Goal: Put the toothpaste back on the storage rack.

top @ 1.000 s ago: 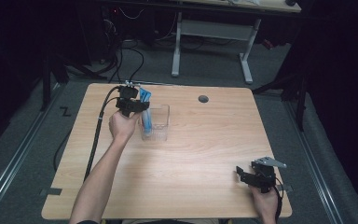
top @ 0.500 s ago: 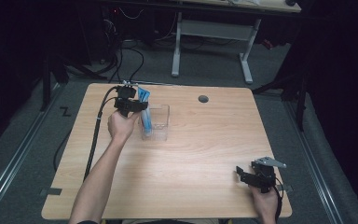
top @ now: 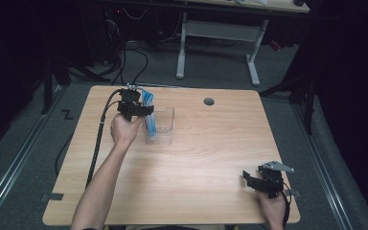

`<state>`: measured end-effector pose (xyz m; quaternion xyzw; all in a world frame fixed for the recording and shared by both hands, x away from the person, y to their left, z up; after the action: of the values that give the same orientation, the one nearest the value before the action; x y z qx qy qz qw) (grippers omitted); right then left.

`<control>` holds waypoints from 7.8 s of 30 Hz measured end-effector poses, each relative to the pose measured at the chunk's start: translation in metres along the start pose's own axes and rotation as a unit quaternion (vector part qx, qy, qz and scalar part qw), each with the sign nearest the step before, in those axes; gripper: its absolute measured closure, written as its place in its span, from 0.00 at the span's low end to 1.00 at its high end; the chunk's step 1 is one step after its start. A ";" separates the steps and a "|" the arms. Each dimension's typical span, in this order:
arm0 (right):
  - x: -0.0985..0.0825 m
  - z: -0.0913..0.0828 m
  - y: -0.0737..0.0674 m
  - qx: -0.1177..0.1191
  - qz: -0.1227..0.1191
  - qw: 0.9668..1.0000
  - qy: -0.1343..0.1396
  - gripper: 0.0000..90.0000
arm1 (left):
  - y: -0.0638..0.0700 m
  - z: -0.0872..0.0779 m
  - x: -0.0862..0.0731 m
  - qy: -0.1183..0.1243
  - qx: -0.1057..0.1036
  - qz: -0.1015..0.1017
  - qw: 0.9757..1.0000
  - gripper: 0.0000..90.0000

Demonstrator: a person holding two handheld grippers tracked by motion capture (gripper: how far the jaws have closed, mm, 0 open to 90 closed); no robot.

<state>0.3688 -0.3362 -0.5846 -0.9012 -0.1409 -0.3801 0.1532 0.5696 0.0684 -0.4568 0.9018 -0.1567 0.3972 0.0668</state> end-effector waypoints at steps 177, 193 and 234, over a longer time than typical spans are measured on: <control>0.000 0.001 -0.001 -0.005 -0.004 1.000 -0.002 0.32 | -0.070 -0.111 -0.117 0.072 0.027 -0.054 0.996 0.46; 0.000 0.001 -0.001 -0.007 -0.005 1.000 -0.003 0.32 | -0.067 -0.101 -0.139 0.056 0.015 -0.071 0.996 0.46; 0.000 0.001 -0.001 -0.007 -0.007 1.000 -0.003 0.32 | -0.049 -0.056 -0.193 -0.005 0.037 -0.043 0.998 0.45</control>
<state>0.3690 -0.3354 -0.5850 -0.9025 -0.1447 -0.3794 0.1434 0.4245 0.1721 -0.5608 0.9115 -0.1034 0.3951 0.0498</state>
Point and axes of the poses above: each handheld gripper's, and its own axes: z roughly forward along the jaws, x roughly out of its top, y roughly to its right, the point moved 8 cm from there along z, roughly forward along the jaws, and after that the axes turned 11 degrees about x, right-handed, at the moved point
